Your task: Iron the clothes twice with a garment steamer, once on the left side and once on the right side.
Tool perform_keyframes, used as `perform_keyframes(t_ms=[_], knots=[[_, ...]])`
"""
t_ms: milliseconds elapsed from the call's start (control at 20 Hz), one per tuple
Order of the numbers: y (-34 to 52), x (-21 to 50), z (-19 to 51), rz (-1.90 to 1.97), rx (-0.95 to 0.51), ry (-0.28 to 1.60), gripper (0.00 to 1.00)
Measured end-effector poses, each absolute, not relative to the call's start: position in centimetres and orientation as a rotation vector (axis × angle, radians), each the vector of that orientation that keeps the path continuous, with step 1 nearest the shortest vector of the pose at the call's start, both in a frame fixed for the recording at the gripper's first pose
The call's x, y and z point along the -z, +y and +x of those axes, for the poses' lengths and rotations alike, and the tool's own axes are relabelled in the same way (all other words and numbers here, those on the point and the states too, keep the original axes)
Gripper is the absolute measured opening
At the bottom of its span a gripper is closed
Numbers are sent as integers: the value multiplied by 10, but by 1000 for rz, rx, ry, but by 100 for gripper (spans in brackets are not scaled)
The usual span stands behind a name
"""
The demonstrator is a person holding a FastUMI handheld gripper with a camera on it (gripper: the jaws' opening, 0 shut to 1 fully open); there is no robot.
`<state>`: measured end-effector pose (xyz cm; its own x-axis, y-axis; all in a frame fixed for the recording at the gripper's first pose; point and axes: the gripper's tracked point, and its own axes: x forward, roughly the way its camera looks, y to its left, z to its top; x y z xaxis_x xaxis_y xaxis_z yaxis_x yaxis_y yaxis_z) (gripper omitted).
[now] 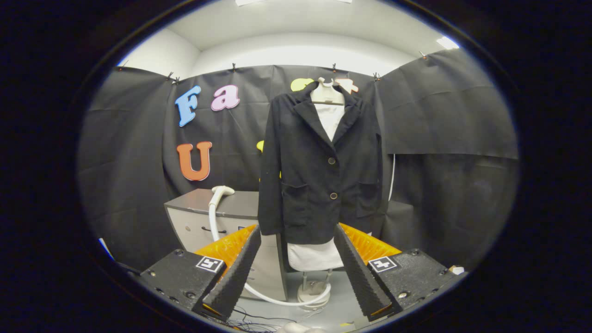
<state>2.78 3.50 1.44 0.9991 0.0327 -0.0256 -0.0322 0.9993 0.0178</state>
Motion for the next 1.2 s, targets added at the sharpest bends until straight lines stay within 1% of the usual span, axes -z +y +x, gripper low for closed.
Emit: perform_keyframes(t_ms=[300,600,850,950,1200], knots=[[88,-43,82,18,-116,12,99],[188,-61,178,23,-267,53,99],[274,-67,283,9,-367,149,99],[302,-63,327,-14,-378,184,99],[365,-24,418,-42,-397,377,98]])
